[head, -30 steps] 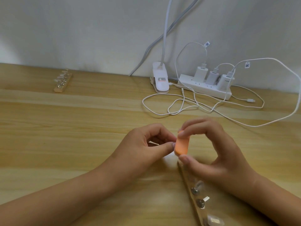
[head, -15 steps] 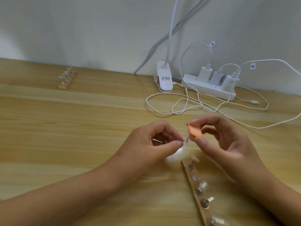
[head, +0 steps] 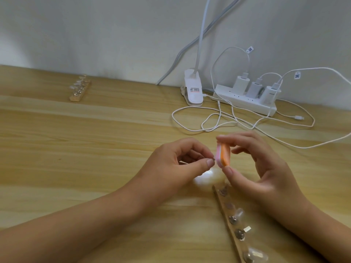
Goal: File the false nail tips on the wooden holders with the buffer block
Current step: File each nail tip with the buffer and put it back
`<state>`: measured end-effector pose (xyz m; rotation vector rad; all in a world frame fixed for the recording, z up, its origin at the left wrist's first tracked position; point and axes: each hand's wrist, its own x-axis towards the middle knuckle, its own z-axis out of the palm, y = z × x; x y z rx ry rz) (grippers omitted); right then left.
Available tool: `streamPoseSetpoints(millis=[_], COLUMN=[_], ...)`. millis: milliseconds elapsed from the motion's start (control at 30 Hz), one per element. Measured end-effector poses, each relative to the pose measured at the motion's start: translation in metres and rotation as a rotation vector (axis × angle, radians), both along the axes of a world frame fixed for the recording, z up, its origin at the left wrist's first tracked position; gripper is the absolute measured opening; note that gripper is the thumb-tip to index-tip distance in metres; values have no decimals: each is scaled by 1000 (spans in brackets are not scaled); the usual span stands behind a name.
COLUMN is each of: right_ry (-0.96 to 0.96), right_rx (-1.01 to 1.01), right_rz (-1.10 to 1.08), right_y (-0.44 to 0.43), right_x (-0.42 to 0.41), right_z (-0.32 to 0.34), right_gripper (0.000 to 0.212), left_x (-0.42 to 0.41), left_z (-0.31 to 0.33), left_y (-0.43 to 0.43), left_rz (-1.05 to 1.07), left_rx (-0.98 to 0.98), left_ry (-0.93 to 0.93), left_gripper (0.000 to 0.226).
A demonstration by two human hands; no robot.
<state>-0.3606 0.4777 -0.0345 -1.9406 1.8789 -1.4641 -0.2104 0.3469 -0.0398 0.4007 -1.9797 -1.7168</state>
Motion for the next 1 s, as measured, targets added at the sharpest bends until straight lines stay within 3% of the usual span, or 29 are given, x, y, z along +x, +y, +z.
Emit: streamPoseSetpoints(millis=[100, 200, 333, 667, 1000], right_ry=[112, 64, 171, 65, 112], right_rx=[-30, -26, -40, -20, -50], right_rz=[-5, -41, -37, -80, -52], right_y=[1, -1, 0, 0, 0], right_x=[2, 0, 2, -2, 2], right_z=[0, 2, -1, 0, 0], right_gripper=[44, 43, 43, 33, 24], left_x=[1, 0, 0, 1, 1], left_z=[0, -1, 0, -2, -3], left_y=[0, -1, 0, -3, -3], left_rz=[-13, -15, -15, -31, -50], left_rx=[5, 13, 10, 32, 28], left_ry=[2, 0, -4, 3, 1], left_gripper=[5, 7, 6, 8, 8])
